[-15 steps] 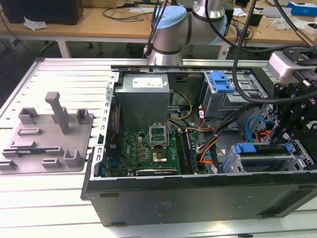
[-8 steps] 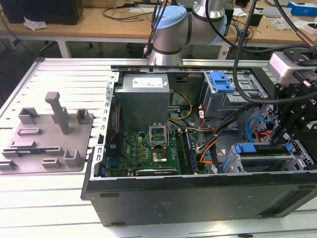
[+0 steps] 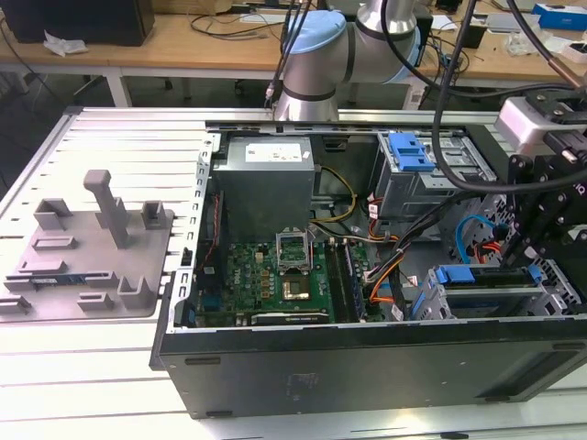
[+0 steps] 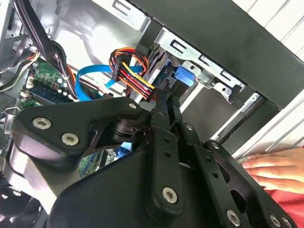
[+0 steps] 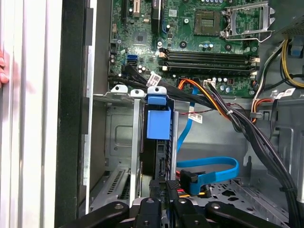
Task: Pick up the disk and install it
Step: 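Insert the first disk wire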
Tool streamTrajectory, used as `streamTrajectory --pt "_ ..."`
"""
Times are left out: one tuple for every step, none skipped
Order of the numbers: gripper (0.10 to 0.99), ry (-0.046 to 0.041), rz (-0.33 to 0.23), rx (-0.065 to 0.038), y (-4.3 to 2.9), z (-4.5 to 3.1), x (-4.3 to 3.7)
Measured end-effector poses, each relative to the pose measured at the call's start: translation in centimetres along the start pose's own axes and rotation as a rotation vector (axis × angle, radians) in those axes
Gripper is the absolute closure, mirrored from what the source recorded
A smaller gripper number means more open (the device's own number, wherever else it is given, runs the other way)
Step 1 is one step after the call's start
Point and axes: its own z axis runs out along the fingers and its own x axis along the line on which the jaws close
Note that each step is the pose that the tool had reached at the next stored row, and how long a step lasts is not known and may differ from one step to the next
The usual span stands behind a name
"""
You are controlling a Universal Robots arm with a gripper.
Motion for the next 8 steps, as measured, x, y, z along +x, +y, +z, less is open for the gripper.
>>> streamTrajectory --pt "0.922 0.0 0.0 0.0 0.0 0.02 0.0" --pt "0.922 0.0 0.0 0.0 0.0 0.05 0.0" --pt "0.922 0.0 0.0 0.0 0.0 0.06 0.0" --pt "0.922 0.0 0.0 0.0 0.0 0.07 0.0" --pt "0.922 0.0 0.0 0.0 0.0 0.09 0.0" --pt "0.922 -0.0001 0.0 0.0 0.0 0.1 0.0" --pt "0.922 0.0 0.0 0.0 0.0 0.12 0.0" --pt "0.922 0.0 0.0 0.0 0.0 0.13 0.0"
